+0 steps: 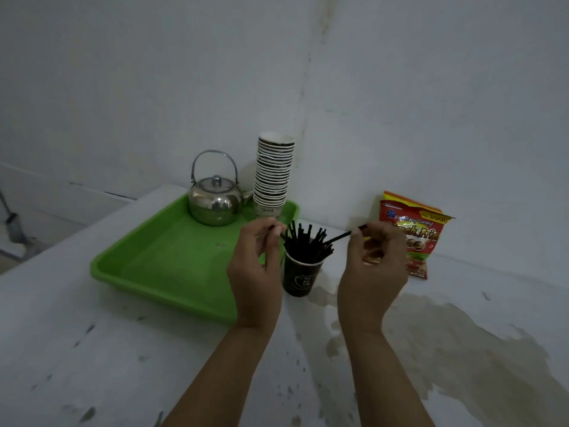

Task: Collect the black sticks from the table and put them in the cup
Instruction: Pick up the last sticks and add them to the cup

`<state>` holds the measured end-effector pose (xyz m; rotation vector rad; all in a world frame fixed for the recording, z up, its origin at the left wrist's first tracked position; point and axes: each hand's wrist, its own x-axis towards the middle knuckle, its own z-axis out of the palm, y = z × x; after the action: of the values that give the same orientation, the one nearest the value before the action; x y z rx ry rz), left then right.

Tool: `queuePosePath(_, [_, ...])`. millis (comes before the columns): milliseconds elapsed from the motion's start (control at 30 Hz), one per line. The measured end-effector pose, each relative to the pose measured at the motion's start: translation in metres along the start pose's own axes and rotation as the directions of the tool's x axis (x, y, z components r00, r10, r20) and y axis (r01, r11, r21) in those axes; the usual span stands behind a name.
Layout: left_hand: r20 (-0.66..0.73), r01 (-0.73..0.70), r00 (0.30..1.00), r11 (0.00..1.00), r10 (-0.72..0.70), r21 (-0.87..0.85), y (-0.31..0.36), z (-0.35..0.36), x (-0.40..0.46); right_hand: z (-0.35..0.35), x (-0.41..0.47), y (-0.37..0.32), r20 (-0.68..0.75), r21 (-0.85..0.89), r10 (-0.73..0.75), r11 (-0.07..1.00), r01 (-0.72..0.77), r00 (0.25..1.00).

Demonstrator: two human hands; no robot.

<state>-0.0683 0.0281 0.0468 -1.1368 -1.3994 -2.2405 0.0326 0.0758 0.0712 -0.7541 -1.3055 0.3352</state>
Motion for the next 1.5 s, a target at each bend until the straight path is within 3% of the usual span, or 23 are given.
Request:
queuePosePath(233, [0.154,0.051,0.984,0.974,-0.086,0.221,-0.019,0.014,-0.003,0.019,-0.012,0.029,0.176,-0.2,-0.022,0.978,0.057,0.984])
queuePosePath(367, [0.284,0.125,0.937,0.955,-0.202,0.269,-0.022,0.024,-0.016,0.02,-0.031,0.044,0.313,-0.176,0.019,0.984,0.039,0.95])
queuePosePath(467, [0.328,0.199,0.905,0.95,-0.272,0.24,-0.021,0.031,-0.03,0.016,-0.043,0.051,0.392,-0.131,0.095,0.99,-0.047,0.915])
queuePosePath(600, [0.375,0.338,0.851,0.93,-0.367,0.142,-0.024,0.032,-0.045,0.006,-0.048,0.055,0.508,-0.045,0.314,0.94,-0.339,0.803])
queuePosePath(700, [0.381,0.389,0.827,0.91,-0.414,0.143,-0.03,0.036,-0.052,0.001,-0.045,0.065,0.596,-0.058,0.322,0.931,-0.36,0.736])
queuePosePath(800, [0.418,0.412,0.786,0.89,-0.456,0.196,-0.034,0.042,-0.054,0.002,-0.038,0.072,0.59,-0.075,0.353,0.92,-0.385,0.726])
queuePosePath(900, [0.41,0.355,0.806,0.903,-0.427,0.242,-0.04,0.049,-0.052,0.001,-0.025,0.082,0.6,-0.097,0.371,0.913,-0.396,0.709])
queuePosePath(1033, [0.371,0.391,0.805,0.884,-0.463,0.255,-0.051,0.063,-0.047,-0.001,-0.005,0.101,0.598,-0.142,0.386,0.913,-0.382,0.702])
queuePosePath(1233, [0.399,0.409,0.776,0.871,-0.489,0.272,-0.075,0.09,-0.04,0.009,0.015,0.123,0.569,-0.149,0.374,0.923,-0.356,0.733])
queuePosePath(1500, [0.397,0.331,0.804,0.888,-0.442,0.32,-0.102,0.127,-0.023,0.035,0.036,0.154,0.496,-0.18,0.359,0.933,-0.311,0.791])
